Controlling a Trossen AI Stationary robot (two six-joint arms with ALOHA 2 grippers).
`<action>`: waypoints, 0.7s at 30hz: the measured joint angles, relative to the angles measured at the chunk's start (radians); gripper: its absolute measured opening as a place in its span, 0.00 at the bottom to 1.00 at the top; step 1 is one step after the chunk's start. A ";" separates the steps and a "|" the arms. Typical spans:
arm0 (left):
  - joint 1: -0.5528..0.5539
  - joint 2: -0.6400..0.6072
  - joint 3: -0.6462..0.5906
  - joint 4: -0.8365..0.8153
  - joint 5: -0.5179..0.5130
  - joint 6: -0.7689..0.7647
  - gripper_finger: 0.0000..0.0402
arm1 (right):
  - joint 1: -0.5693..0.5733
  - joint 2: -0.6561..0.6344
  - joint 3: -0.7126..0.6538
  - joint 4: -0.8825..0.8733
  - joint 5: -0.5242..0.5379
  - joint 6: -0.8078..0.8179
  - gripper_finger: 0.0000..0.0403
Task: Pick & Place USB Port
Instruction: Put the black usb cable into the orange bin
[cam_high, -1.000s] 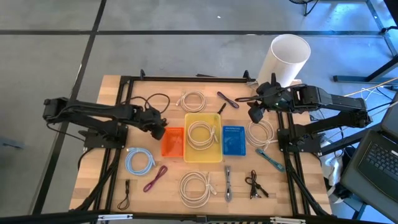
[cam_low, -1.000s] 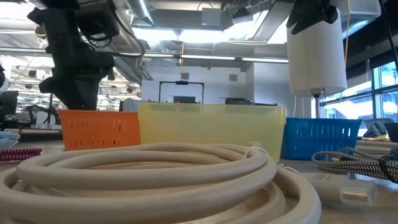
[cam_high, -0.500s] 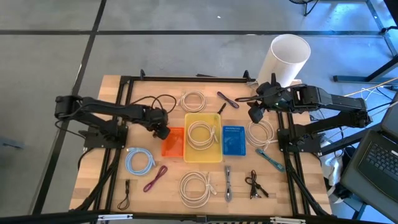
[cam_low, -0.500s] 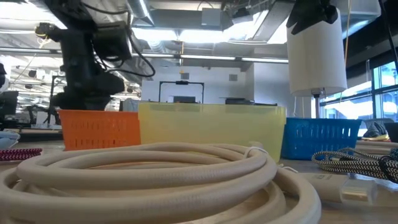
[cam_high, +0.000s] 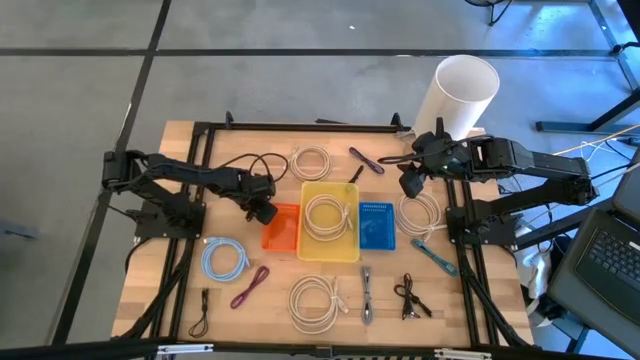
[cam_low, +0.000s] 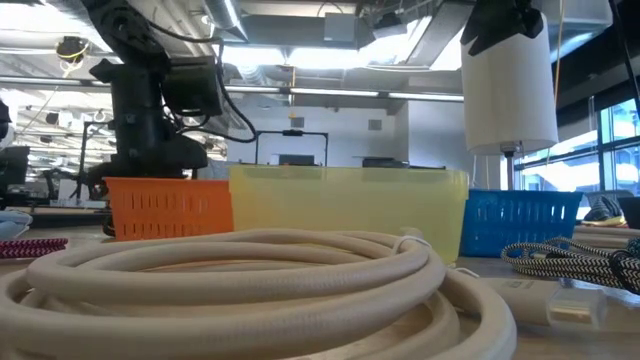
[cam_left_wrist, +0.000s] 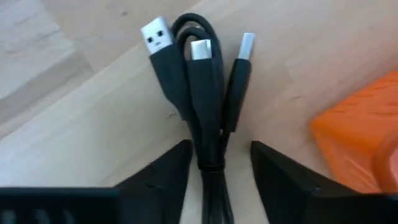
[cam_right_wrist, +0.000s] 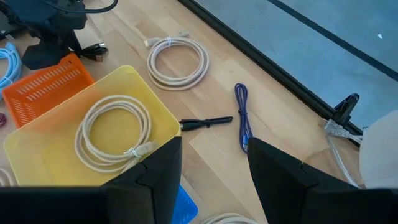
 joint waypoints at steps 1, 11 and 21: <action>0.000 -0.005 -0.001 -0.005 -0.003 0.000 0.32 | 0.000 0.000 0.000 -0.001 0.000 0.000 0.46; 0.001 -0.106 -0.006 -0.186 -0.002 0.006 0.06 | 0.000 0.000 0.000 -0.006 0.017 -0.021 0.46; 0.001 -0.353 0.056 -0.345 -0.042 -0.116 0.06 | 0.000 0.000 0.000 -0.005 0.019 -0.048 0.46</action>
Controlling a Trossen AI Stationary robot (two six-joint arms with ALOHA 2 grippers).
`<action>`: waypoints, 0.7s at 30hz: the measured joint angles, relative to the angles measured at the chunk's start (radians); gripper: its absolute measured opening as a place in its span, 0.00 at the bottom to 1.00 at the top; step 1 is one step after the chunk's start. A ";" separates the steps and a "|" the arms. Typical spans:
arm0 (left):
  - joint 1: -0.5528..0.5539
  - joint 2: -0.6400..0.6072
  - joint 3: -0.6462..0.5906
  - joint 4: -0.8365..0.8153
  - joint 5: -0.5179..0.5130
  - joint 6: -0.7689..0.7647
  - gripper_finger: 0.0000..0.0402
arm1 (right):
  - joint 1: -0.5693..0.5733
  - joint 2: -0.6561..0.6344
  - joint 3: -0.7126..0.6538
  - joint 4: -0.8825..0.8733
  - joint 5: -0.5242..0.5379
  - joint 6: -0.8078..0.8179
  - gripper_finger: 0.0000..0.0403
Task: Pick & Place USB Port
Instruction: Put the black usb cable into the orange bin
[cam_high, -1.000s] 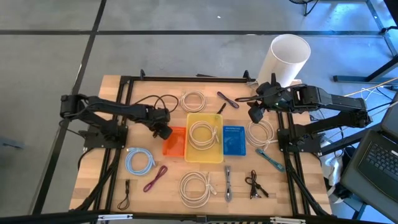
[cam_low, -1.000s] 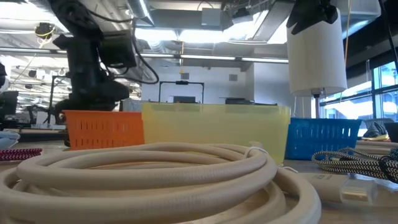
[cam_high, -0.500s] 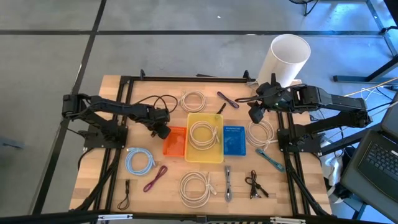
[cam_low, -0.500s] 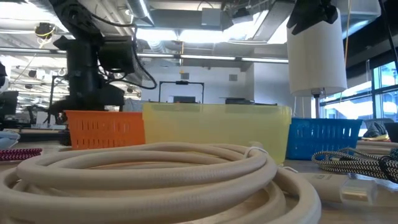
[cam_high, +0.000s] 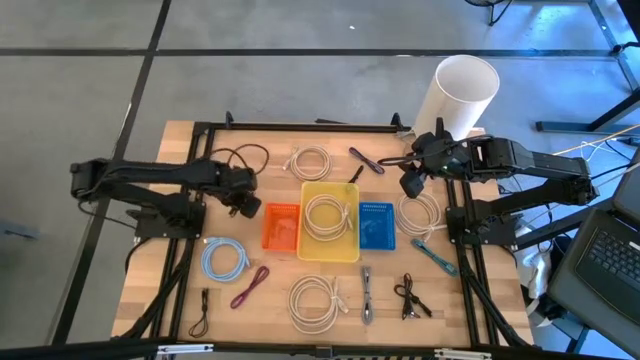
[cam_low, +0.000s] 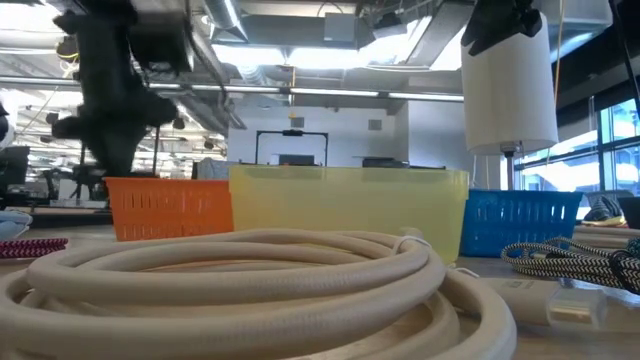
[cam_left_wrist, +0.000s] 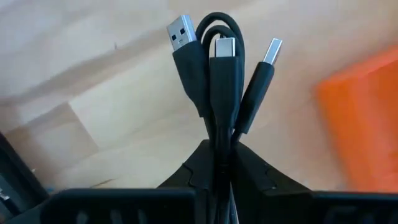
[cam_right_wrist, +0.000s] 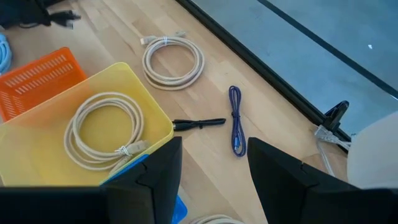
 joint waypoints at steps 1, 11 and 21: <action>0.000 -0.028 0.012 0.001 -0.009 -0.020 0.06 | 0.000 0.000 0.000 0.000 0.000 0.000 0.46; -0.004 -0.254 0.103 0.245 -0.068 -0.150 0.06 | 0.000 0.000 0.000 -0.001 0.000 -0.012 0.46; -0.121 -0.226 0.104 0.663 -0.094 -0.157 0.06 | 0.000 0.000 0.000 -0.009 0.000 -0.026 0.46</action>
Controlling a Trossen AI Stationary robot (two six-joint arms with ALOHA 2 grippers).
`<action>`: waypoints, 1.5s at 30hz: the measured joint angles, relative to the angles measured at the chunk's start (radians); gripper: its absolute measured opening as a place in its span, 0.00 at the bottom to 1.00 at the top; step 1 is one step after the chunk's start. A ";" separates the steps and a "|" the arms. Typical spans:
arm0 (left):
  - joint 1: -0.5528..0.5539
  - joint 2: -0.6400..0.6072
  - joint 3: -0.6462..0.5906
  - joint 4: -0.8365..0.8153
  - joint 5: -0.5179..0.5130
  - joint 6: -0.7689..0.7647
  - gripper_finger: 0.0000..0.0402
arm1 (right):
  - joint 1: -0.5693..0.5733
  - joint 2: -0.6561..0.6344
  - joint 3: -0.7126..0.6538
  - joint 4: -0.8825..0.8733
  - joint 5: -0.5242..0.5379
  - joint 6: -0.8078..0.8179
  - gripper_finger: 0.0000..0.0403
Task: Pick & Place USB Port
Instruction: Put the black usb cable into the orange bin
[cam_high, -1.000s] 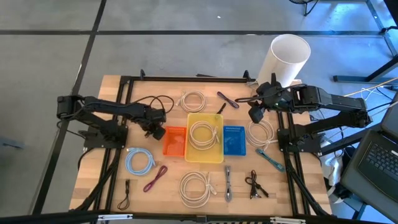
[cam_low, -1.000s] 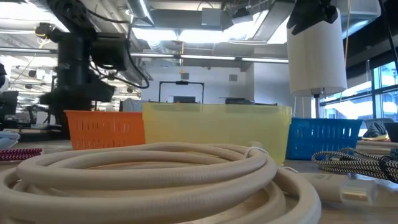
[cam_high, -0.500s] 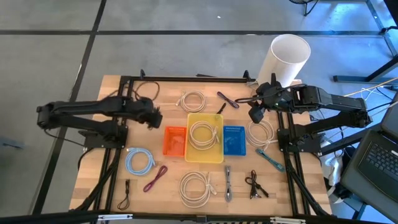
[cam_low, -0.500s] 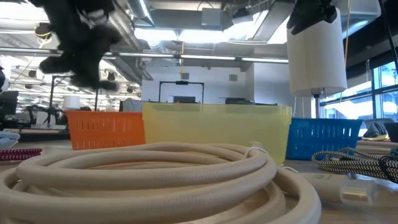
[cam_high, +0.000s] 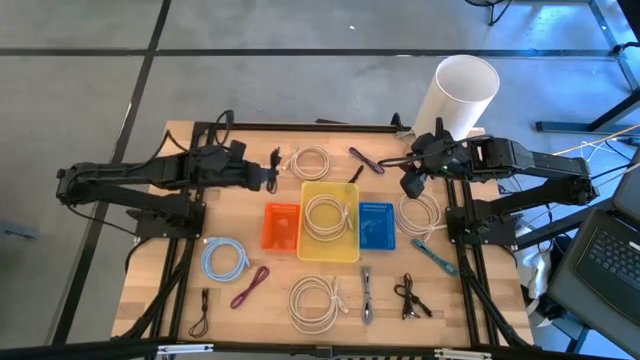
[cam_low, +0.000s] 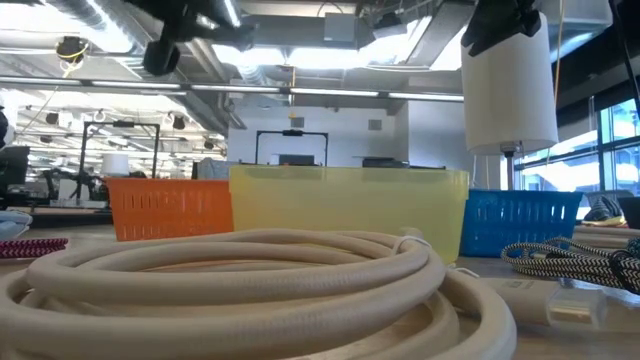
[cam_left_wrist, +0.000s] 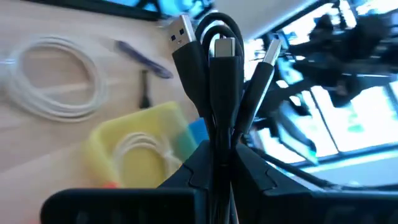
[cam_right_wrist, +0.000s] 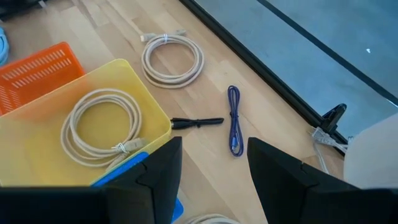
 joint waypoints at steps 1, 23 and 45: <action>-0.024 0.009 0.000 0.025 -0.010 -0.011 0.06 | 0.000 0.000 0.000 -0.006 0.000 0.000 0.46; -0.489 0.301 0.000 0.090 -0.437 -0.487 0.06 | 0.000 0.000 0.000 -0.061 0.011 0.000 0.46; -0.418 0.512 0.000 -0.264 -0.209 -0.732 0.06 | 0.000 0.000 0.000 -0.064 0.008 0.001 0.46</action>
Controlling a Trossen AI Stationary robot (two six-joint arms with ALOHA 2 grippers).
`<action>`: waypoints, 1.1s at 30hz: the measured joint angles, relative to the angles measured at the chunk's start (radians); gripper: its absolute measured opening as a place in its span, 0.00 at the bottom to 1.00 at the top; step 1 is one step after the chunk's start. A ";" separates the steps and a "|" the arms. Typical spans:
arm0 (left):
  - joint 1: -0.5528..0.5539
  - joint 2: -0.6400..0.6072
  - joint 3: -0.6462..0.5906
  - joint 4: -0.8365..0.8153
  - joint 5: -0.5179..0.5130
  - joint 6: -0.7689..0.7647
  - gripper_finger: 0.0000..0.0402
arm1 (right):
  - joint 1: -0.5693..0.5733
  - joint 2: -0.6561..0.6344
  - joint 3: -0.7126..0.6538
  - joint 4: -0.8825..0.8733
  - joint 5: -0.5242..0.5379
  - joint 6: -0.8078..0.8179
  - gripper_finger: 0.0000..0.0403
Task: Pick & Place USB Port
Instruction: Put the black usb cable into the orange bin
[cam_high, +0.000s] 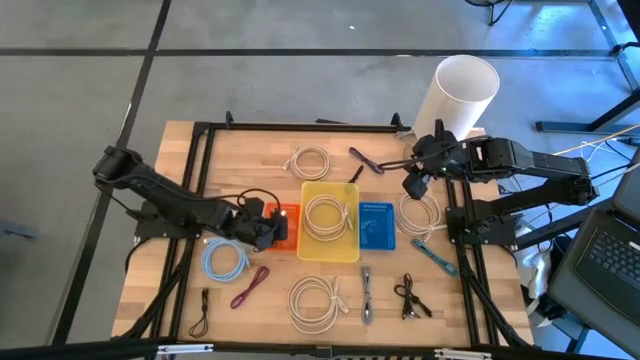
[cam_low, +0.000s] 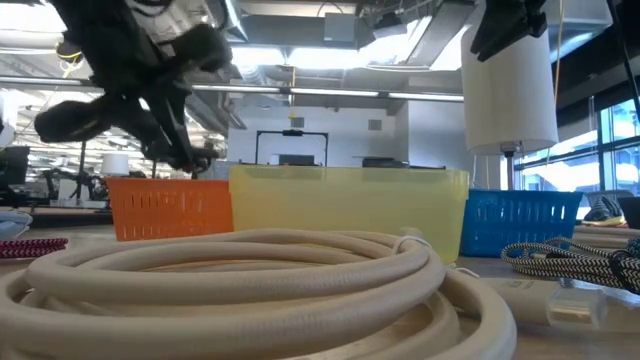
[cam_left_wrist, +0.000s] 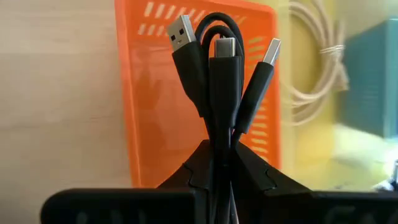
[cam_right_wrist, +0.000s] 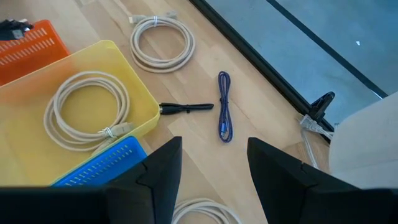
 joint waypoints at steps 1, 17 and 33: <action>0.010 0.011 0.000 -0.001 0.007 0.008 0.06 | 0.000 0.000 0.000 0.000 0.000 0.000 0.46; 0.109 0.126 0.000 0.007 0.121 0.115 0.06 | 0.000 0.000 0.000 0.000 0.003 0.002 0.46; 0.115 0.195 0.000 0.049 0.171 0.149 0.06 | 0.000 0.000 0.000 0.000 0.018 0.002 0.46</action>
